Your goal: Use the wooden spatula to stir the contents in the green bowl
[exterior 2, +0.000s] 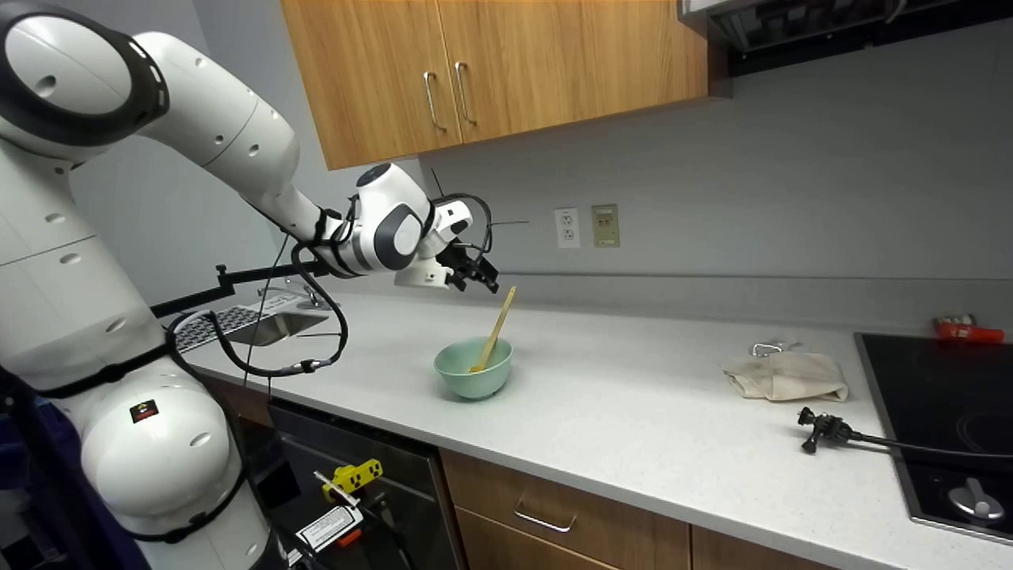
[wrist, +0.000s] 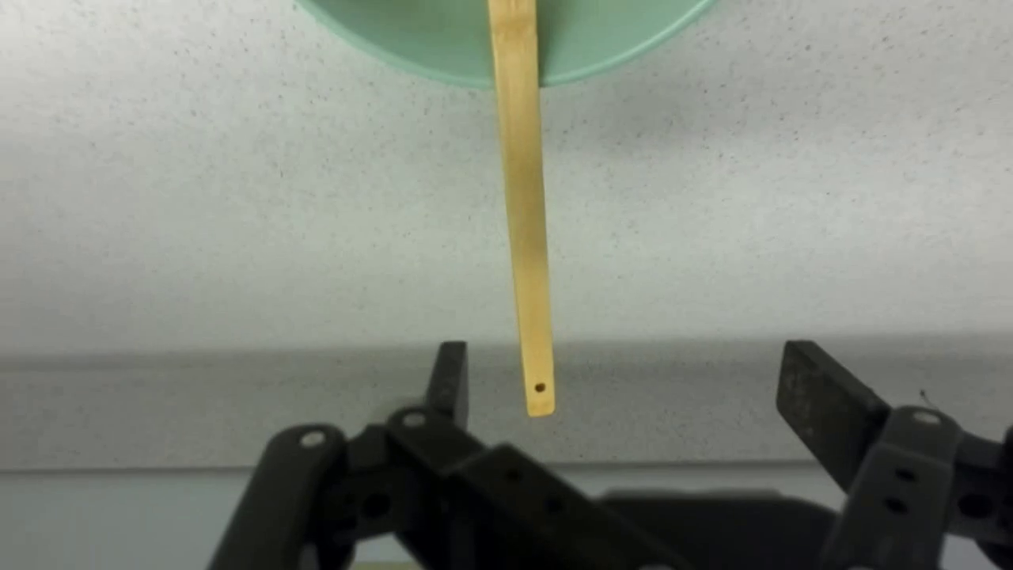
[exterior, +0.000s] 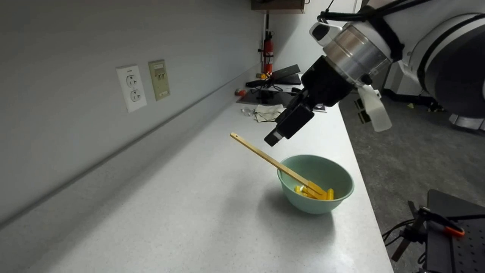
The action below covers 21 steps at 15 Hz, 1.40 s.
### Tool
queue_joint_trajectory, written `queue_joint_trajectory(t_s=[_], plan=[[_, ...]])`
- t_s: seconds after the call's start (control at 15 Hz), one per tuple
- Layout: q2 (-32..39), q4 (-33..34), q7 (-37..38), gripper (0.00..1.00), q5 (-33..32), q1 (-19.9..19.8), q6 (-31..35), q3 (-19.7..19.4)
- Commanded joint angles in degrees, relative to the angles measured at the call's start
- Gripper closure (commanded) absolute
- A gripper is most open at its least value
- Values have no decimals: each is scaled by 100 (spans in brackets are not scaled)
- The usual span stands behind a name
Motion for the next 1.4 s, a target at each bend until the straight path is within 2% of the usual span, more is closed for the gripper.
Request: queue_joint_trajectory(t_s=[0.0, 0.2, 0.4, 0.73, 0.93, 1.0, 1.33], plan=[[-881, -276, -130, 0, 301, 116, -875, -25], [-1419, -338, -7, 0, 129, -8, -1477, 50], [-1853, -325, -15, 0, 120, 30, -2021, 88], [-2423, -320, -271, 0, 587, 475, -2687, -100], [-2820, -413, -112, 0, 674, 503, -2956, -34], [-2352, -201, -93, 0, 517, 356, -2716, 55], [-2614, -311, -91, 0, 540, 379, -2816, 55]])
